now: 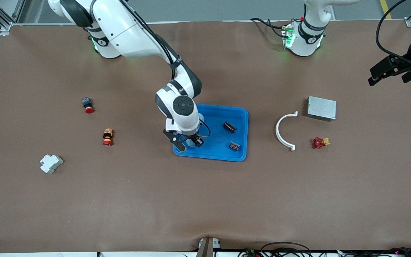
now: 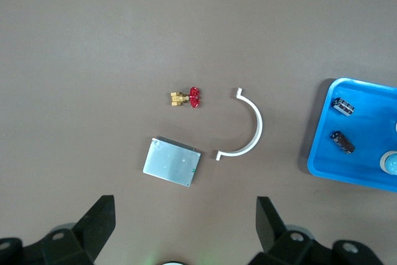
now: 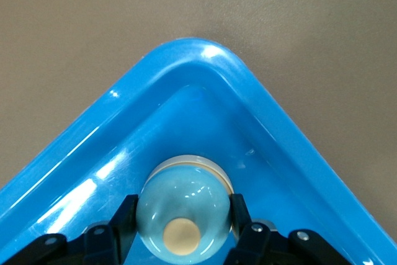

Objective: Place electrolytic capacitor and blue bell in tray
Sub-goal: 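Open the right gripper to release the bell in the tray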

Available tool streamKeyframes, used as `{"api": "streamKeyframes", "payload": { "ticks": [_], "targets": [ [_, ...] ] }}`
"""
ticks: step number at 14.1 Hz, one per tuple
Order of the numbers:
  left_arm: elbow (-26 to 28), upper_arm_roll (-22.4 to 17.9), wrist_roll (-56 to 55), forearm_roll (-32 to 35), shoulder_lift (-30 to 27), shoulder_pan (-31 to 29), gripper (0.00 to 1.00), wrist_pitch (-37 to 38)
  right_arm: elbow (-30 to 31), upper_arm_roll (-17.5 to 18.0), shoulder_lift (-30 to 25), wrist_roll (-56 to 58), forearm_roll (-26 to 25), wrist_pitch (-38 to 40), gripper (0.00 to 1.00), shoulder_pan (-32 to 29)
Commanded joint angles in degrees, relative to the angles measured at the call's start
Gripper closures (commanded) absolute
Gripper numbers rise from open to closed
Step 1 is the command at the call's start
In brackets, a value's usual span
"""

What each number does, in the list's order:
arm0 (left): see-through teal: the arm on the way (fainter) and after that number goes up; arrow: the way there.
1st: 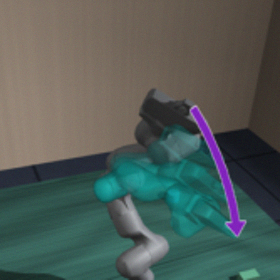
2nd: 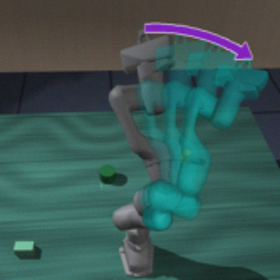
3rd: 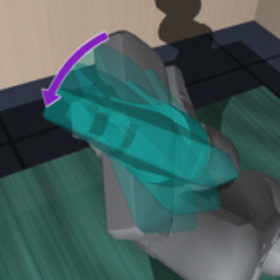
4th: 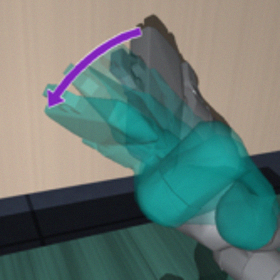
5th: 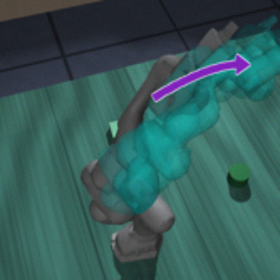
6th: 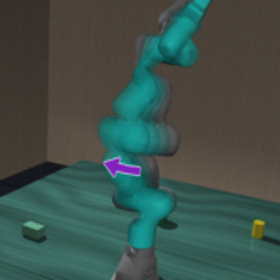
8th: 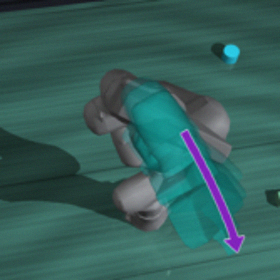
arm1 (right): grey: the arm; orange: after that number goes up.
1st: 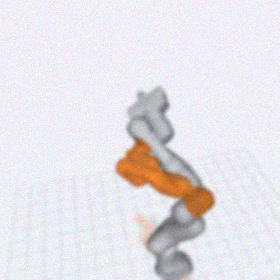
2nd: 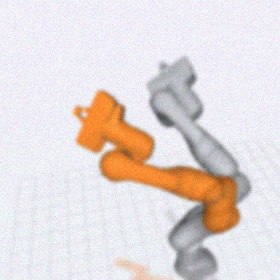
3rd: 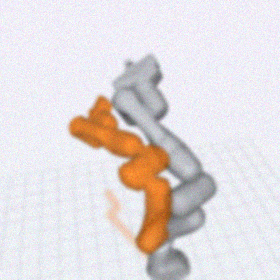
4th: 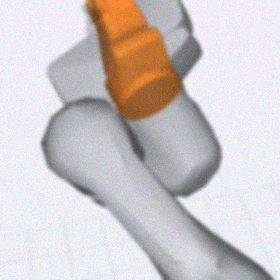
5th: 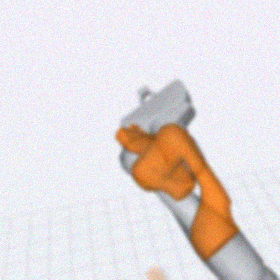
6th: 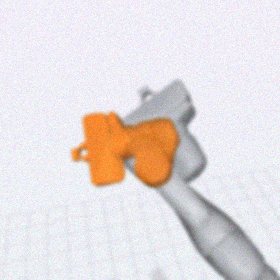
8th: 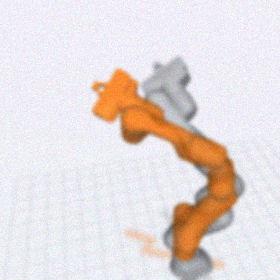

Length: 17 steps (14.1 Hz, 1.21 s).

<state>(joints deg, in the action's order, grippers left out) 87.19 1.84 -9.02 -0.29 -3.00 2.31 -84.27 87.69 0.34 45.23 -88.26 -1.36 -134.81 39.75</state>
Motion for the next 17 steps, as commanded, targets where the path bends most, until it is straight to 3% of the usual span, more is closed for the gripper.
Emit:
{"api": "streamKeyframes", "payload": {
  "ticks": [1,7,17],
  "targets": [
    [1.9,-2.1,0.7,-1.3,-2.0,1.2,0.00,0.0,-1.3,-0.7,2.0,-1.8,-2.9,-1.5,0.00,0.9],
    [1.2,-1.8,1.7,-2.0,-0.7,1.0,0.00,-0.1,-1.6,-0.5,1.4,-2.4,-7.4,-0.5,0.00,0.9],
    [1.5,2.6,1.6,0.4,-1.0,1.0,0.00,0.6,-2.7,-0.5,1.4,-2.2,-7.4,-0.4,0.00,1.2]
  ]
}}
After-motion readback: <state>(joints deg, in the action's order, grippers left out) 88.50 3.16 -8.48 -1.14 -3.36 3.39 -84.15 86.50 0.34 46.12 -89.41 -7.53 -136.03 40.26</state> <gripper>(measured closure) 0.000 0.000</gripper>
